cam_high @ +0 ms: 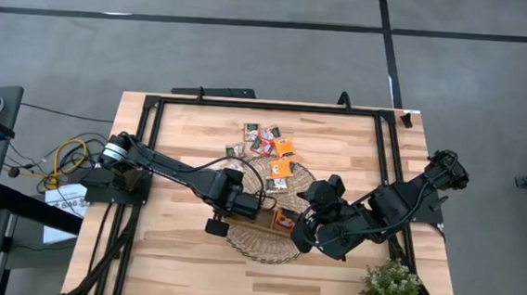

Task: Pick & Place Tea
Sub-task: Put the red tea bag into the left section of the wooden organizer

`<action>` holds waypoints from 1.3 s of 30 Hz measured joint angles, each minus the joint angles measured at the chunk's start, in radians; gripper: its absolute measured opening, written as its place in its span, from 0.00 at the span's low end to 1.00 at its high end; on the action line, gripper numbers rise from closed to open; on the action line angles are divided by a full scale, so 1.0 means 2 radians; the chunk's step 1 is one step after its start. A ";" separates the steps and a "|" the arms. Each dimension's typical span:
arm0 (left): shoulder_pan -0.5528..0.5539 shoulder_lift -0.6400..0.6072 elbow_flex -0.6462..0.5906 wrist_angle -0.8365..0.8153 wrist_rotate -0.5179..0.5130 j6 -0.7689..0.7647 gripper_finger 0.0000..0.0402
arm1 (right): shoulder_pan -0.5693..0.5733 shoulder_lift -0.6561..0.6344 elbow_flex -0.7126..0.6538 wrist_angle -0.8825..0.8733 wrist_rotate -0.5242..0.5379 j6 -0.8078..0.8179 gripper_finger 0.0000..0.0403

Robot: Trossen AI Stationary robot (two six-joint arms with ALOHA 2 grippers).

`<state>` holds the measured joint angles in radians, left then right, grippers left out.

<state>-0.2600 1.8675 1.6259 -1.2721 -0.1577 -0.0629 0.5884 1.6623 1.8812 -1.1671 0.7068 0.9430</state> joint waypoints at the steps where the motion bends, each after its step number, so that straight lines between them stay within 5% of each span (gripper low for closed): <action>1: 0.000 0.000 0.000 -0.001 0.000 0.002 0.00 | 0.000 0.000 0.000 0.000 0.000 0.000 0.63; 39: 0.009 0.019 0.039 -0.017 0.007 0.069 0.00 | 0.000 0.000 0.000 0.000 0.007 0.000 0.63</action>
<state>-0.2420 1.9052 1.7042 -1.3060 -0.1436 0.0751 0.5884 1.6623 1.8812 -1.1671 0.7208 0.9432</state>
